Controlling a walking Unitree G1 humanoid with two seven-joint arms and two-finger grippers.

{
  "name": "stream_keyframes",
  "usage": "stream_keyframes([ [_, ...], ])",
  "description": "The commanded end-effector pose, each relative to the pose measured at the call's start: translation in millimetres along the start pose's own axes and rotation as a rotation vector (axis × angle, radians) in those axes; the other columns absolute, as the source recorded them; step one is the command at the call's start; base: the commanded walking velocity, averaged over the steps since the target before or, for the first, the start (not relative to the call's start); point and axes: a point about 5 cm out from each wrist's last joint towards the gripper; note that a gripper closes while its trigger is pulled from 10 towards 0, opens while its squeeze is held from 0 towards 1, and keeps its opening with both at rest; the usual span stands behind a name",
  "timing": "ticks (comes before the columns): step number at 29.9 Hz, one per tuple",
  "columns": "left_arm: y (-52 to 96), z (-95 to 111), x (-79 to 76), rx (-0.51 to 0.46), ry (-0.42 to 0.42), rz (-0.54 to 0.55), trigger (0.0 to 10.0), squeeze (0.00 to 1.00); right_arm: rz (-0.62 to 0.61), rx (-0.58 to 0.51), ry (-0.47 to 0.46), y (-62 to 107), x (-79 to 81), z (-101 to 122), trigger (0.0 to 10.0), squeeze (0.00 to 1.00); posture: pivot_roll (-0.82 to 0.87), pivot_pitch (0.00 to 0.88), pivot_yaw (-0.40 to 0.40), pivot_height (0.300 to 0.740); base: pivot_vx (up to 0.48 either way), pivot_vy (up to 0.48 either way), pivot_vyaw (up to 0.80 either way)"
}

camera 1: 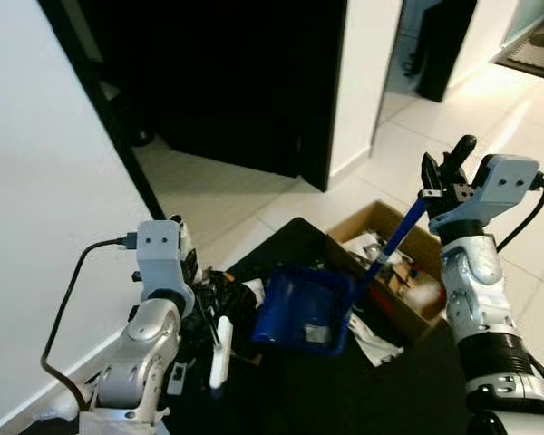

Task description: Sweep floor

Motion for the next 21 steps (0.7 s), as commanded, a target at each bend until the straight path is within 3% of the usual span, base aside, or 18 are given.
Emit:
stream_keyframes([
  [1,1.4,2.3,1.6,-0.023,-0.018,0.009,10.0,0.00,-0.012,-0.037,-0.023,-1.2,-0.3,6.4,10.0,0.00,0.09,0.189,0.061,0.740,0.334,0.000,0.00],
  [11,1.0,1.3,1.3,-0.026,-0.001,0.016,10.0,0.00,-0.014,-0.038,-0.004,-1.8,-4.2,6.8,10.0,0.00,0.09,0.187,0.058,0.740,0.078,0.000,0.00],
  [21,0.1,0.8,2.9,-0.024,0.004,0.019,10.0,0.00,-0.109,-0.087,0.077,-9.6,-40.6,17.9,10.0,0.00,0.09,0.181,0.063,0.740,0.000,0.000,0.00],
])
Point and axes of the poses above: a point about 5 cm out from each wrist's last joint towards the gripper, its own y axis pointing back from the gripper into the wrist, its own z axis along the axis of the wrist's last joint, x = y × z, and after that the axes turned 15 degrees about y, right-handed
